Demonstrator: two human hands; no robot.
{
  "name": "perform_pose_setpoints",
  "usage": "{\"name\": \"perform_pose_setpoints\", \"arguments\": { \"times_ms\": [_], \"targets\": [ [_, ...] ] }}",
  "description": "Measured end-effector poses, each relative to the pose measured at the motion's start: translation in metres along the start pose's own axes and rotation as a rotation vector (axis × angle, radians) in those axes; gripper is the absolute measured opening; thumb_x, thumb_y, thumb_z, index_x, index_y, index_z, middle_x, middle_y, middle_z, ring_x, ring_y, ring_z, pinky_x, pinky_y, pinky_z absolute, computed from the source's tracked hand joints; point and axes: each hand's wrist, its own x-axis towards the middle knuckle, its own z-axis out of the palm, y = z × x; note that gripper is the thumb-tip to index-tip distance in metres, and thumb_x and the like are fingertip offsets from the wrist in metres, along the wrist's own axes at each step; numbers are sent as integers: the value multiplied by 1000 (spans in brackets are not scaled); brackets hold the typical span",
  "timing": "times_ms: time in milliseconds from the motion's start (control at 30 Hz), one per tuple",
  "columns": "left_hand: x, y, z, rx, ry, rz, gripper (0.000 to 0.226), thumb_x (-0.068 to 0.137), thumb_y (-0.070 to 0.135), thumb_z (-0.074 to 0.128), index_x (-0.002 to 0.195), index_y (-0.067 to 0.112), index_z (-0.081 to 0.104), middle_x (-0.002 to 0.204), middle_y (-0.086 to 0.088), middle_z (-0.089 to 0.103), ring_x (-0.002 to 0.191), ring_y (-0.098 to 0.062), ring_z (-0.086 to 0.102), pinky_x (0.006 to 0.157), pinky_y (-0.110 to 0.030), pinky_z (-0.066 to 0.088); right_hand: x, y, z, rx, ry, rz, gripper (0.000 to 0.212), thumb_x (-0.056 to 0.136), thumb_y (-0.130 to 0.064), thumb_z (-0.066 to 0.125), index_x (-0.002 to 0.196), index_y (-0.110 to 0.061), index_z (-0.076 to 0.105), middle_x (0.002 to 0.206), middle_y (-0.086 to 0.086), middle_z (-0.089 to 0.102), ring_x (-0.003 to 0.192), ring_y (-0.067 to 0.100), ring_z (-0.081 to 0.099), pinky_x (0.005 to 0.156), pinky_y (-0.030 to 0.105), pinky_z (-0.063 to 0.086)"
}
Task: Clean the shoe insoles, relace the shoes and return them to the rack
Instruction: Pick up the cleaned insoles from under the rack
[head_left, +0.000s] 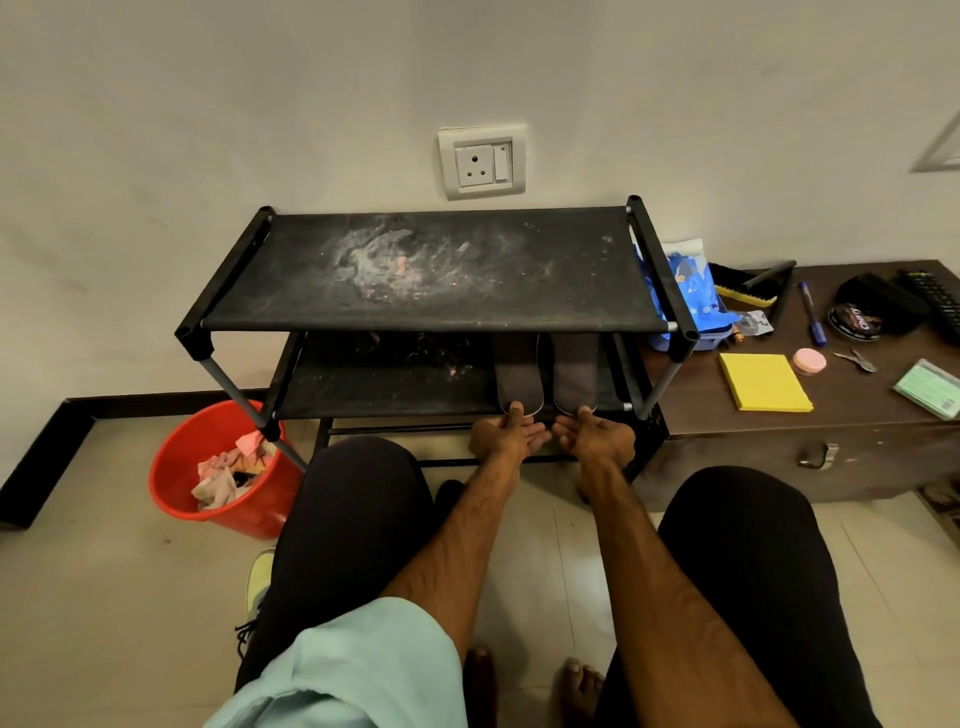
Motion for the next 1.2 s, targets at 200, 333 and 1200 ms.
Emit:
{"name": "perform_pose_setpoints", "arguments": {
  "times_ms": [200, 333, 1200],
  "targets": [
    [1, 1, 0, 19, -20, 6, 37, 103, 28, 57, 114, -7, 66, 104, -22, 74, 71, -16, 73, 57, -19, 59, -2, 1, 0, -10, -29, -9, 24, 105, -23, 57, 91, -7, 69, 76, 6, 74, 68, 16, 74, 55, 22, 57],
    [0, -1, 0, 23, -29, 4, 40, 103, 30, 56, 114, -6, 66, 105, -21, 74, 72, -16, 73, 57, -18, 58, 0, 2, 1, -33, -34, -10, 26, 105, -24, 56, 92, -6, 70, 77, 7, 75, 68, 18, 74, 59, 26, 59],
    [-12, -11, -7, 154, -28, 19, 37, 106, 28, 50, 116, -4, 66, 104, -17, 75, 72, -15, 73, 58, -18, 59, -16, 6, -7, -103, 6, 1, 36, 106, -24, 55, 80, -2, 71, 65, 6, 71, 50, 12, 66, 44, 20, 51]
  ]
}}
